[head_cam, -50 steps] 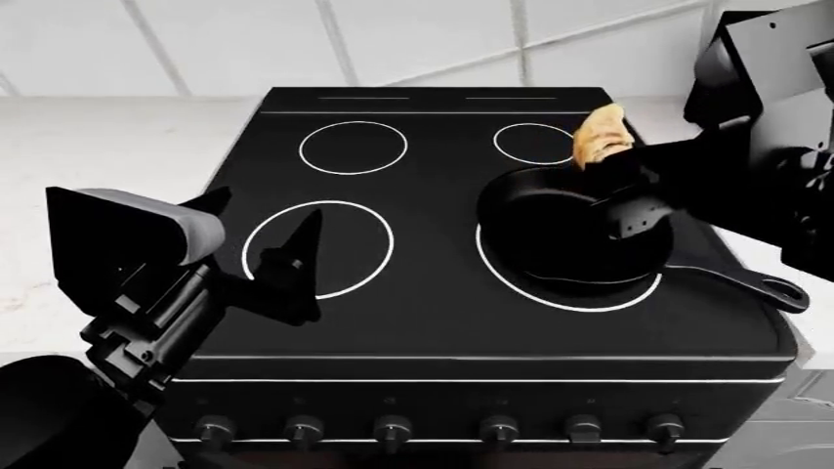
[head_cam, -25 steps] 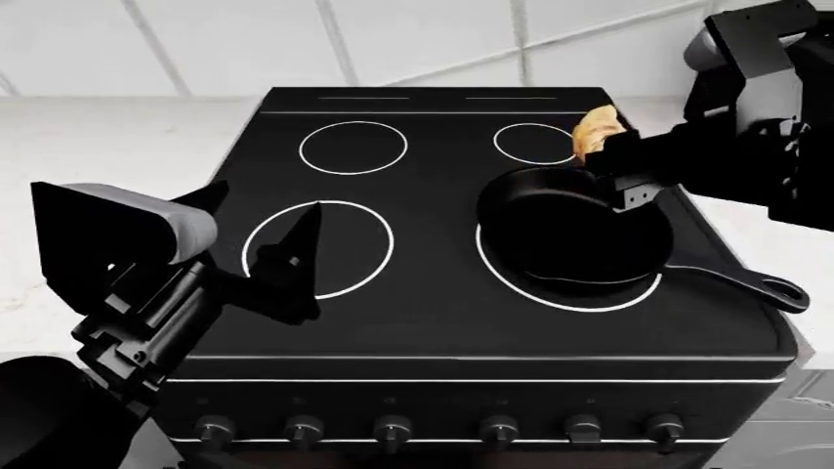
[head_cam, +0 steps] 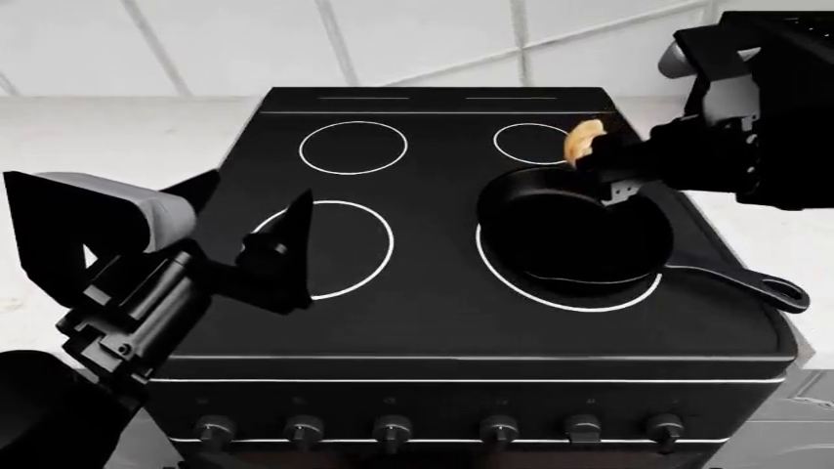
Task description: Pick the croissant and place it on the pan. Then turn on the stove to warm the croissant.
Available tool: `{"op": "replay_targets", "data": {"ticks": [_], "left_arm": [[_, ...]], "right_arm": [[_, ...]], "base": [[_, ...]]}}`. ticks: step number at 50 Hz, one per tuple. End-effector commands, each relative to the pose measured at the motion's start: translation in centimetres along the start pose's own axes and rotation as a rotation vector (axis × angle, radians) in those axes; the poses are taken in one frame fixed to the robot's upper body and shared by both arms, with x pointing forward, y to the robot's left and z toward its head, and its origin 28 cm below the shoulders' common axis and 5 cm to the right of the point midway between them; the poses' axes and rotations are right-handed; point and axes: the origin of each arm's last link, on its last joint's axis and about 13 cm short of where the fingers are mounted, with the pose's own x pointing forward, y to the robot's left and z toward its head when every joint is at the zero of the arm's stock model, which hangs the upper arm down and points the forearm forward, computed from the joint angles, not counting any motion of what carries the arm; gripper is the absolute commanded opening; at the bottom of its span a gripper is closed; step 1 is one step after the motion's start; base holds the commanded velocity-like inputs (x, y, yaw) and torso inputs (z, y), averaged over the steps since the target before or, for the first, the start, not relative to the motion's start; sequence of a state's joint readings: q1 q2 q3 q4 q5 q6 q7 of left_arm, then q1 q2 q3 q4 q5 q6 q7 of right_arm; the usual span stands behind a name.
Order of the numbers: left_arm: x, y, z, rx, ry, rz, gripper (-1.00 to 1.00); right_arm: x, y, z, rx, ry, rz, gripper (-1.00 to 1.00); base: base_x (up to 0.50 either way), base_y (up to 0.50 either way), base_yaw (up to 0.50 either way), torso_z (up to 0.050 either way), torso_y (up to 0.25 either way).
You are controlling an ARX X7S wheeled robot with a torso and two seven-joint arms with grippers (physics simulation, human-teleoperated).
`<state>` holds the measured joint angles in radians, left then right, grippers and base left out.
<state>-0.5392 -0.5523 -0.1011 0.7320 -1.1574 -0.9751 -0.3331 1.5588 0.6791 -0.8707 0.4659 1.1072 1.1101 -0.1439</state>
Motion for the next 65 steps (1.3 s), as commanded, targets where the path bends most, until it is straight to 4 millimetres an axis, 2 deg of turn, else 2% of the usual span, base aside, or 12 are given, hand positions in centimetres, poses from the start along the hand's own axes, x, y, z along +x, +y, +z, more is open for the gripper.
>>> {"op": "replay_targets", "data": {"ticks": [1, 10, 22, 65], "left_arm": [[-0.1, 0.2, 0.3, -0.012, -0.014, 0.005, 1.0], [-0.3, 0.2, 0.3, -0.013, -0.015, 0.014, 1.0], [-0.1, 0.4, 0.3, -0.017, -0.021, 0.016, 1.0], [0.2, 0.7, -0.4, -0.029, 0.006, 0.031, 1.0]], "right_arm": [[1.0, -0.6, -0.1, -0.002, 0.051, -0.003, -1.0], [1.7, -0.6, -0.9, 0.009, 0.104, 0.007, -1.0], [3.0, -1.0, -1.1, 0.017, 0.142, 0.008, -1.0], [5.9, -2.1, -1.4, 0.013, 0.286, -0.01, -1.0]], "base": [[0.0, 0.0, 0.0, 0.0, 0.0], [0.0, 0.0, 0.0, 0.0, 0.0], [0.0, 0.0, 0.0, 0.0, 0.0], [0.0, 0.0, 0.0, 0.0, 0.0]]}}
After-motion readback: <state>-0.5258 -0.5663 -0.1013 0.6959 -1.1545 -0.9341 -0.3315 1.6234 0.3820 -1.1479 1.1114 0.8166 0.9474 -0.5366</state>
